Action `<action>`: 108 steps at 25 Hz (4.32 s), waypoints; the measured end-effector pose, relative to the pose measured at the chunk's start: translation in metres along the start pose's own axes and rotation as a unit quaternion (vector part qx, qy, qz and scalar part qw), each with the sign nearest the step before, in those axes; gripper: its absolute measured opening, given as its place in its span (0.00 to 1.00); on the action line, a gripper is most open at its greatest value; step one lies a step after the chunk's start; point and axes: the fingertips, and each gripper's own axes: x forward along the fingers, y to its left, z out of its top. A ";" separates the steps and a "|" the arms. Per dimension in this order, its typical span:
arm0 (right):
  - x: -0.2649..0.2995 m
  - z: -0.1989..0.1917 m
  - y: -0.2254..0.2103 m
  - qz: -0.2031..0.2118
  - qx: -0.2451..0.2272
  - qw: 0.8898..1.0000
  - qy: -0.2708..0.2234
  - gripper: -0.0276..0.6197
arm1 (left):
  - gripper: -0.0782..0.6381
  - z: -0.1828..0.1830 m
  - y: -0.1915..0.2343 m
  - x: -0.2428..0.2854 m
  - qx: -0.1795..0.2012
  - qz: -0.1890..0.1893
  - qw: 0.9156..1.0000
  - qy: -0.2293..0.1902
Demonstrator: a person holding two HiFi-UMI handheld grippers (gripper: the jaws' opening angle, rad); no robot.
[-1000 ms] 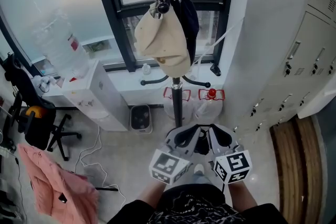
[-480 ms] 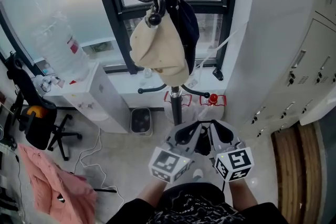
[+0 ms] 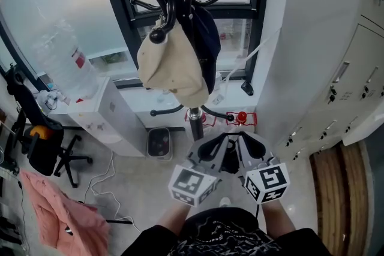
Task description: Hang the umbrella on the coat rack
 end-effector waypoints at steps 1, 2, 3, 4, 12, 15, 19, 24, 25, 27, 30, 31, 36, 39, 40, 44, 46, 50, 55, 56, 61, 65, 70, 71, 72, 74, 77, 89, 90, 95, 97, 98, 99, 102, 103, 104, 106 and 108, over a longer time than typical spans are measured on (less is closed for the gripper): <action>0.003 0.002 -0.002 0.002 -0.001 1.000 -0.001 0.05 | 0.12 0.001 0.002 0.003 0.000 0.003 1.000 -0.001; 0.005 0.003 -0.004 0.005 -0.002 1.000 -0.001 0.05 | 0.12 0.002 0.004 0.005 0.001 0.006 1.000 -0.002; 0.007 0.003 -0.006 0.007 -0.003 1.000 -0.001 0.05 | 0.12 0.001 0.005 0.007 0.001 0.009 1.000 -0.003; 0.010 0.004 -0.007 0.010 -0.003 1.000 -0.001 0.05 | 0.12 0.002 0.006 0.009 0.002 0.011 1.000 -0.004; 0.025 0.002 -0.015 0.025 0.003 1.000 0.003 0.05 | 0.12 -0.001 0.017 0.020 0.001 0.034 0.999 0.004; 0.031 0.003 -0.020 0.028 0.001 1.000 0.002 0.05 | 0.12 0.001 0.021 0.026 0.006 0.041 0.999 0.004; 0.037 0.001 -0.024 0.030 0.000 1.000 0.000 0.05 | 0.12 -0.005 0.026 0.030 0.005 0.054 0.999 0.008; 0.046 -0.002 -0.028 0.038 0.000 0.999 0.006 0.05 | 0.12 -0.007 0.032 0.036 0.002 0.066 0.998 0.009; 0.047 -0.002 -0.029 0.040 -0.001 0.999 0.007 0.05 | 0.12 -0.007 0.033 0.037 0.000 0.069 0.998 0.010; 0.050 -0.003 -0.031 0.043 -0.002 0.999 0.009 0.05 | 0.12 -0.009 0.034 0.038 -0.003 0.074 0.997 0.010; 0.053 -0.004 -0.033 0.048 -0.002 0.999 0.010 0.05 | 0.12 -0.011 0.036 0.040 -0.005 0.081 0.997 0.012; 0.054 -0.004 -0.033 0.050 -0.002 0.999 0.011 0.05 | 0.12 -0.011 0.038 0.040 -0.006 0.084 0.996 0.012; 0.063 -0.007 -0.034 0.058 -0.002 0.998 0.013 0.05 | 0.12 -0.010 0.044 0.043 -0.010 0.097 0.995 0.012; 0.066 -0.009 -0.036 0.062 -0.001 0.998 0.016 0.05 | 0.12 -0.013 0.047 0.044 -0.013 0.104 0.994 0.013; 0.068 -0.010 -0.037 0.063 -0.001 0.998 0.017 0.05 | 0.12 -0.014 0.048 0.044 -0.015 0.106 0.994 0.014; 0.073 -0.013 -0.039 0.069 0.000 0.997 0.021 0.05 | 0.12 -0.018 0.052 0.046 -0.022 0.113 0.993 0.016; 0.075 -0.015 -0.039 0.072 0.001 0.997 0.023 0.05 | 0.12 -0.020 0.054 0.046 -0.023 0.117 0.993 0.018; 0.081 -0.021 -0.040 0.072 -0.023 0.997 0.034 0.05 | 0.12 -0.024 0.057 0.047 -0.032 0.125 0.991 0.018; 0.087 -0.028 -0.038 0.082 -0.026 0.995 0.042 0.05 | 0.12 -0.027 0.059 0.047 -0.037 0.132 0.990 0.015; 0.088 -0.028 -0.038 0.085 -0.025 0.995 0.042 0.05 | 0.12 -0.028 0.061 0.046 -0.038 0.136 0.990 0.016; 0.094 -0.033 -0.031 0.102 -0.024 0.993 0.046 0.05 | 0.12 -0.035 0.070 0.041 -0.050 0.157 0.986 0.023; 0.101 -0.035 -0.024 0.116 -0.023 0.992 0.047 0.05 | 0.12 -0.036 0.078 0.037 -0.053 0.171 0.984 0.023; 0.111 -0.037 -0.016 0.131 -0.021 0.990 0.047 0.05 | 0.12 -0.039 0.087 0.033 -0.057 0.186 0.981 0.024; 0.112 -0.037 -0.014 0.135 -0.021 0.990 0.048 0.05 | 0.12 -0.040 0.089 0.032 -0.058 0.189 0.980 0.025; 0.114 -0.037 -0.012 0.137 -0.021 0.989 0.048 0.05 | 0.12 -0.040 0.091 0.031 -0.059 0.192 0.979 0.025; 0.117 -0.038 -0.010 0.141 -0.020 0.989 0.050 0.05 | 0.12 -0.041 0.094 0.029 -0.060 0.197 0.978 0.026; 0.121 -0.040 -0.007 0.147 -0.016 0.988 0.052 0.05 | 0.12 -0.044 0.098 0.028 -0.062 0.202 0.977 0.031; 0.130 -0.052 0.000 0.160 -0.015 0.985 0.067 0.05 | 0.12 -0.057 0.106 0.031 -0.051 0.211 0.974 0.060; 0.131 -0.053 0.000 0.160 -0.015 0.985 0.068 0.05 | 0.12 -0.058 0.106 0.032 -0.051 0.210 0.974 0.061; 0.133 -0.056 0.005 0.169 -0.015 0.983 0.072 0.05 | 0.12 -0.062 0.106 0.035 -0.053 0.207 0.974 0.070; 0.132 -0.058 0.007 0.174 -0.014 0.982 0.075 0.05 | 0.12 -0.064 0.104 0.037 -0.052 0.206 0.974 0.073; 0.132 -0.059 0.008 0.176 -0.015 0.981 0.076 0.05 | 0.12 -0.065 0.104 0.037 -0.052 0.206 0.974 0.074; 0.132 -0.060 0.008 0.177 -0.016 0.981 0.077 0.05 | 0.12 -0.066 0.105 0.037 -0.052 0.205 0.974 0.075; 0.134 -0.062 0.008 0.186 -0.026 0.979 0.082 0.05 | 0.12 -0.068 0.109 0.038 -0.055 0.201 0.975 0.075; 0.135 -0.064 0.010 0.195 -0.030 0.976 0.086 0.05 | 0.12 -0.068 0.109 0.039 -0.057 0.197 0.976 0.076; 0.136 -0.065 0.011 0.205 -0.032 0.974 0.092 0.05 | 0.12 -0.068 0.109 0.039 -0.058 0.192 0.977 0.078; 0.135 -0.068 0.014 0.214 -0.033 0.971 0.102 0.05 | 0.12 -0.069 0.107 0.040 -0.061 0.185 0.978 0.080; 0.132 -0.071 0.014 0.215 -0.026 0.971 0.104 0.05 | 0.12 -0.070 0.106 0.040 -0.069 0.177 0.979 0.076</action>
